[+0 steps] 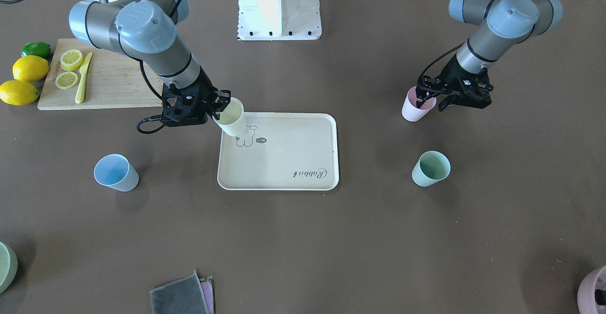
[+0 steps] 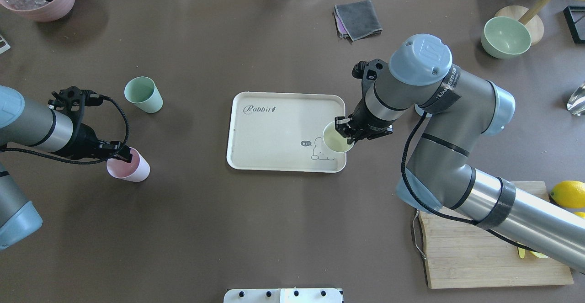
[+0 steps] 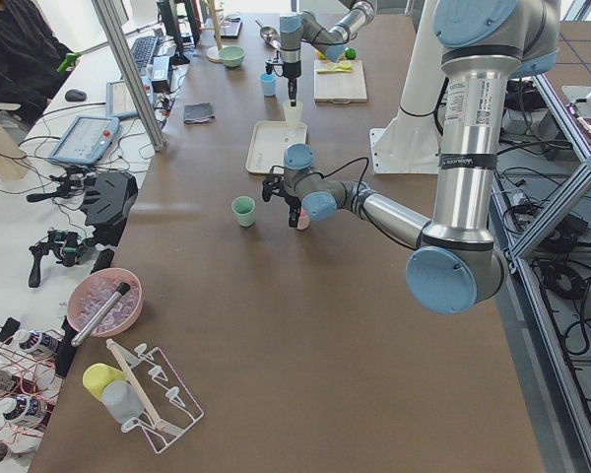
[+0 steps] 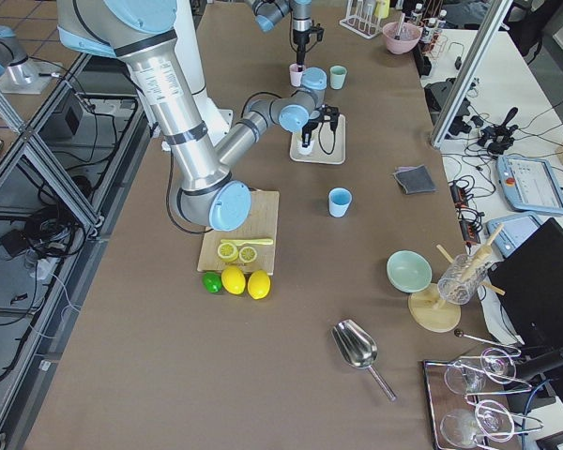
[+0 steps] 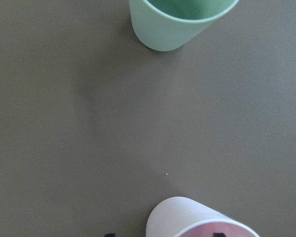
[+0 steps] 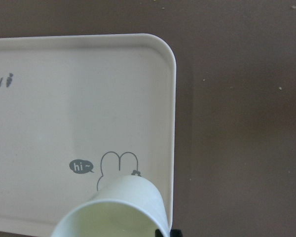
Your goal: Place all cups on tray
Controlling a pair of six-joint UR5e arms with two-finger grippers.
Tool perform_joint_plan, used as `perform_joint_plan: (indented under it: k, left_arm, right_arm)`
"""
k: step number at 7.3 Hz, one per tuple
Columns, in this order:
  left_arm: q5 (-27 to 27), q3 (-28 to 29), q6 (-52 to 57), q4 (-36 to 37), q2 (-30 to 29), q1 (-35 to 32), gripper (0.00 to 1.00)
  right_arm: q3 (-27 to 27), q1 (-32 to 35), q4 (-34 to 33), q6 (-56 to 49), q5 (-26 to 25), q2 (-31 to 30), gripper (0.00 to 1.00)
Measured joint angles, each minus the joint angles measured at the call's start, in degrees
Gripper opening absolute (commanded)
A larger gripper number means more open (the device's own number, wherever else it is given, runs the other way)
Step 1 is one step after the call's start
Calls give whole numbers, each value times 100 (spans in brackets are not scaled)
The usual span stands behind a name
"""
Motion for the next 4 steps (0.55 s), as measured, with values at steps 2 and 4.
perform_joint_plan:
  k: [2, 4]
  left_arm:
    - [0, -10, 2, 2, 0, 0, 0]
    - [1, -99, -297, 5, -13, 0, 0]
  right_arm:
    - [-74, -57, 7, 16, -47, 50, 42]
    - [-87, -72, 11, 34, -75, 57, 100]
